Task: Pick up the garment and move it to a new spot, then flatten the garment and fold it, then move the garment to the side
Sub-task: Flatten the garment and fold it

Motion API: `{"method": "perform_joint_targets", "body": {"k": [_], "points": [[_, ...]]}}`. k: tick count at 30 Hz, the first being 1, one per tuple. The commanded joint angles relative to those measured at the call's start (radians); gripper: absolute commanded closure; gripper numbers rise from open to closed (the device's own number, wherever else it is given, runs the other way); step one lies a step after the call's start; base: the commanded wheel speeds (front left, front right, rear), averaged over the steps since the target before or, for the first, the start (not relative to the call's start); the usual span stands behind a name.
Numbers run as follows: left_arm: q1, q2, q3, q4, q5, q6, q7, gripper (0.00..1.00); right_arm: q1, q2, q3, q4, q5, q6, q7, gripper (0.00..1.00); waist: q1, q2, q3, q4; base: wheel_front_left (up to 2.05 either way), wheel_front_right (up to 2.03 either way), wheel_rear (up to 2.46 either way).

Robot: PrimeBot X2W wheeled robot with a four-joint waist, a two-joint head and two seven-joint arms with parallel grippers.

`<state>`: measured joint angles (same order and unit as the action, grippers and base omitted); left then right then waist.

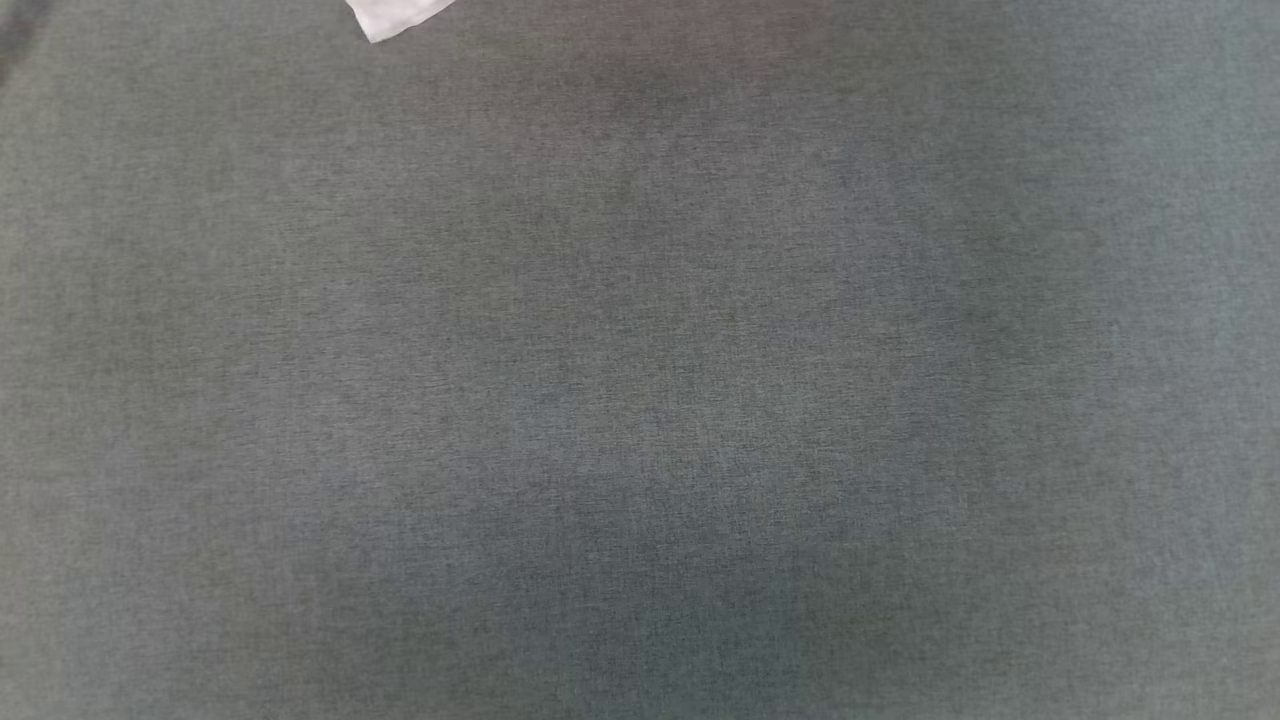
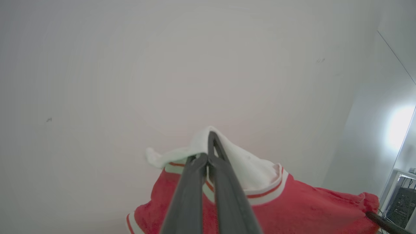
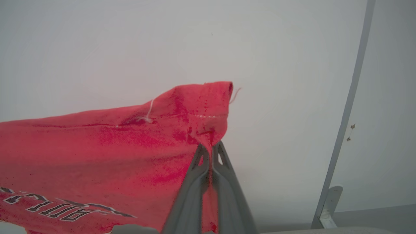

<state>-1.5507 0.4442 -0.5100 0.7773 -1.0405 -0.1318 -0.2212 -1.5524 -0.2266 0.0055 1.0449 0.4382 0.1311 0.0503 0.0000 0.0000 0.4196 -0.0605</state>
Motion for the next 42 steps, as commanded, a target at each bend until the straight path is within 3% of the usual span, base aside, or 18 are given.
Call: {"method": "perform_joint_targets", "body": {"k": [1,7,12,21,26,32,37,42], "points": [[0.055,-0.002,-0.012,0.004,-0.02,0.003,-0.008,1.0,0.038,-0.003,0.013,0.014,-0.009,-0.001,-0.005,1.0,0.0,0.0,-0.002,0.004,0.0,0.0,0.0],[0.304,0.004,-0.065,-0.081,-0.132,0.002,-0.036,1.0,0.191,0.002,0.122,-0.004,0.048,-0.001,0.019,1.0,0.0,0.0,-0.02,0.024,0.0,0.0,0.0],[0.549,-0.001,-0.088,-0.191,-0.191,0.002,-0.044,1.0,0.383,-0.044,0.226,-0.122,0.162,-0.001,0.061,1.0,0.0,0.0,-0.055,0.057,0.0,0.0,0.0],[0.965,-0.036,0.071,-0.433,-0.147,0.002,-0.045,1.0,0.787,-0.213,0.304,-0.476,0.363,-0.001,0.142,1.0,0.0,0.0,-0.128,0.1,0.0,0.0,0.0],[1.18,-0.043,0.141,-0.559,-0.11,0.002,-0.045,1.0,1.018,-0.276,0.263,-0.677,0.415,-0.001,0.197,1.0,0.0,0.0,-0.164,0.11,0.0,0.0,0.0],[1.393,-0.036,0.215,-0.667,-0.084,0.002,-0.045,1.0,1.264,-0.305,0.163,-0.894,0.387,-0.001,0.288,1.0,0.0,0.0,-0.172,0.118,0.0,0.0,0.0],[1.557,-0.029,0.257,-0.77,-0.06,0.003,-0.045,1.0,1.464,-0.261,0.025,-1.105,0.335,-0.001,0.402,1.0,0.0,0.0,-0.168,0.122,0.0,0.0,0.0],[1.657,-0.05,0.308,-0.841,-0.042,0.019,-0.045,1.0,1.584,-0.202,-0.064,-1.229,0.299,-0.001,0.472,1.0,0.0,0.0,-0.165,0.126,0.0,0.0,0.0]]}}
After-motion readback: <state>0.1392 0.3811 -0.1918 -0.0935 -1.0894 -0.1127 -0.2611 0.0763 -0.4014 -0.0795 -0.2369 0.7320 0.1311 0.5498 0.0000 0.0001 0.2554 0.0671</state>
